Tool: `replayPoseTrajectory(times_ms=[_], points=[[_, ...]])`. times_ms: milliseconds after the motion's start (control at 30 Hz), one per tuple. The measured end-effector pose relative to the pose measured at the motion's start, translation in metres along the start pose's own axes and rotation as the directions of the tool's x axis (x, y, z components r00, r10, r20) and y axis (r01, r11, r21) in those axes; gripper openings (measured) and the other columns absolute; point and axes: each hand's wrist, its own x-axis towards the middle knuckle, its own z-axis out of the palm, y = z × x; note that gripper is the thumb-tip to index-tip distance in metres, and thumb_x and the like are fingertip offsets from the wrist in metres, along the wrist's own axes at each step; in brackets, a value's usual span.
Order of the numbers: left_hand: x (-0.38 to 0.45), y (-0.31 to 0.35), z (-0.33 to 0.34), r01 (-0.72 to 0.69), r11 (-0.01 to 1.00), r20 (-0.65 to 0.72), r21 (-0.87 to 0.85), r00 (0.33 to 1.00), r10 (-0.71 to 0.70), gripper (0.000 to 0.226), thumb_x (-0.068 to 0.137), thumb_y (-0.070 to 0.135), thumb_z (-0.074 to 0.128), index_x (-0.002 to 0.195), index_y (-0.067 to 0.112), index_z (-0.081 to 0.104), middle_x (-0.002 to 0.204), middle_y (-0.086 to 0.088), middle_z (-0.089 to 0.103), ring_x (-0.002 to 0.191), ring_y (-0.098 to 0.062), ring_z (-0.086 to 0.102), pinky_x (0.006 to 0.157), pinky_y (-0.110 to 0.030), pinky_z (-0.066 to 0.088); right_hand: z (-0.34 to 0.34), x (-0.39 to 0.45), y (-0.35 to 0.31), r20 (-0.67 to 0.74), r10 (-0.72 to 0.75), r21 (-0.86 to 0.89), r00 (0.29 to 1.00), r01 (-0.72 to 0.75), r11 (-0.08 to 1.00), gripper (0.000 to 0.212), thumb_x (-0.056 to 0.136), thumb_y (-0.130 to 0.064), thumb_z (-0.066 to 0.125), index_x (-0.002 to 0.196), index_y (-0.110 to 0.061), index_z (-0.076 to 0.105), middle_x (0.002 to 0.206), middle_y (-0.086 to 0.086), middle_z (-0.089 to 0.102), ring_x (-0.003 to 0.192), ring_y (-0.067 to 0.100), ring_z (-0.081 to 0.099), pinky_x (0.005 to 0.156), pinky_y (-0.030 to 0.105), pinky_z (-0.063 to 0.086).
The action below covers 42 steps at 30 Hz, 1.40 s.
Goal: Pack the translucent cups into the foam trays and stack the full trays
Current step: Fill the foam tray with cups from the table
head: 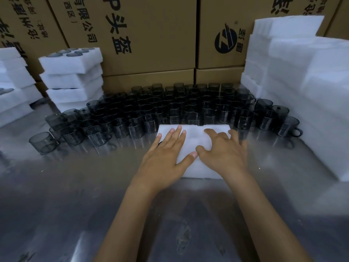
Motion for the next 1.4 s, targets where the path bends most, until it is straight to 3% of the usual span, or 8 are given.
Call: replayPoseTrajectory(times_ms=[467, 633, 733, 833, 967, 1067, 1267, 1400], points=[[-0.001, 0.009, 0.004, 0.100, 0.995, 0.036, 0.020, 0.994, -0.100, 0.073, 0.097, 0.066, 0.012, 0.157, 0.029, -0.007, 0.162, 0.016, -0.016, 0.146, 0.003, -0.019, 0.117, -0.024, -0.016, 0.003, 0.006, 0.007, -0.051, -0.058, 0.044, 0.997, 0.060, 0.997, 0.058, 0.092, -0.055, 0.043, 0.146, -0.035, 0.042, 0.138, -0.002, 0.057, 0.142, 0.024, 0.023, 0.108, 0.042, 0.021], [0.001, 0.009, 0.006, 0.104, 0.995, 0.028, 0.009, 0.994, -0.104, 0.074, 0.097, 0.065, 0.012, 0.158, 0.027, -0.005, 0.163, 0.015, -0.013, 0.147, 0.003, -0.016, 0.118, -0.025, -0.015, -0.001, 0.022, 0.018, -0.201, 0.007, 0.237, 0.980, 0.042, 0.971, 0.032, 0.093, -0.047, 0.050, 0.112, -0.032, 0.070, 0.125, -0.004, 0.064, 0.125, 0.023, 0.040, 0.088, 0.033, 0.020], [0.003, 0.005, 0.005, 0.113, 0.980, -0.033, -0.161, 0.992, -0.120, 0.064, 0.101, 0.059, 0.021, 0.158, 0.030, 0.016, 0.164, 0.017, 0.011, 0.149, 0.003, 0.002, 0.121, -0.024, -0.001, -0.010, 0.052, 0.012, -0.258, 0.012, 0.284, 0.966, 0.064, 0.957, 0.023, 0.093, -0.035, 0.056, 0.108, -0.029, 0.072, 0.117, -0.002, 0.067, 0.122, 0.027, 0.044, 0.088, 0.035, 0.021], [0.002, -0.005, -0.005, 0.167, 0.791, -0.152, -0.589, 0.938, -0.312, 0.045, 0.104, 0.043, 0.032, 0.146, 0.035, 0.047, 0.137, 0.023, 0.055, 0.135, -0.001, 0.041, 0.101, -0.016, 0.032, -0.016, 0.092, -0.003, -0.052, -0.043, 0.311, 0.998, 0.057, 0.949, 0.020, 0.096, -0.032, 0.056, 0.104, -0.026, 0.074, 0.116, -0.001, 0.069, 0.131, 0.028, 0.042, 0.106, 0.043, 0.030], [0.005, -0.023, -0.002, 0.232, 0.770, -0.099, -0.595, 0.929, -0.356, 0.049, 0.105, 0.035, 0.039, 0.153, 0.028, 0.035, 0.162, 0.012, 0.024, 0.149, -0.007, 0.018, 0.117, -0.030, 0.019, -0.011, 0.125, -0.022, 0.195, -0.002, 0.212, 0.981, -0.040, 0.976, 0.032, 0.094, -0.044, 0.061, 0.088, -0.015, 0.073, 0.118, 0.009, 0.065, 0.141, 0.033, 0.033, 0.101, 0.042, 0.046], [0.008, -0.028, 0.003, 0.310, 0.702, 0.106, -0.641, 0.942, -0.319, 0.064, 0.102, 0.040, 0.046, 0.158, 0.034, 0.014, 0.165, 0.015, 0.000, 0.151, -0.005, 0.001, 0.119, -0.031, 0.007, -0.009, 0.130, -0.032, 0.200, 0.045, 0.080, 0.979, -0.062, 0.995, 0.038, 0.086, -0.054, 0.067, 0.096, -0.018, 0.074, 0.132, 0.014, 0.054, 0.138, 0.034, 0.031, 0.097, 0.039, 0.044], [0.008, -0.028, -0.002, 0.313, 0.418, 0.144, -0.853, 0.910, -0.389, 0.043, 0.105, 0.042, 0.038, 0.148, 0.045, 0.036, 0.161, 0.015, 0.025, 0.148, -0.006, 0.019, 0.110, -0.024, 0.015, -0.004, 0.127, -0.033, 0.130, -0.007, 0.024, 0.992, 0.004, 1.000, 0.027, 0.089, -0.043, 0.068, 0.098, -0.019, 0.075, 0.116, 0.009, 0.063, 0.129, 0.031, 0.035, 0.105, 0.038, 0.032], [0.007, -0.027, -0.002, 0.293, 0.370, 0.128, -0.882, 0.903, -0.410, 0.042, 0.105, 0.033, 0.043, 0.146, 0.042, 0.043, 0.158, 0.014, 0.032, 0.146, -0.007, 0.025, 0.101, -0.020, 0.018, -0.007, 0.121, -0.027, 0.017, -0.067, 0.039, 0.998, 0.066, 0.997, 0.015, 0.092, -0.036, 0.067, 0.094, -0.026, 0.078, 0.109, 0.004, 0.070, 0.123, 0.030, 0.045, 0.105, 0.039, 0.033]])
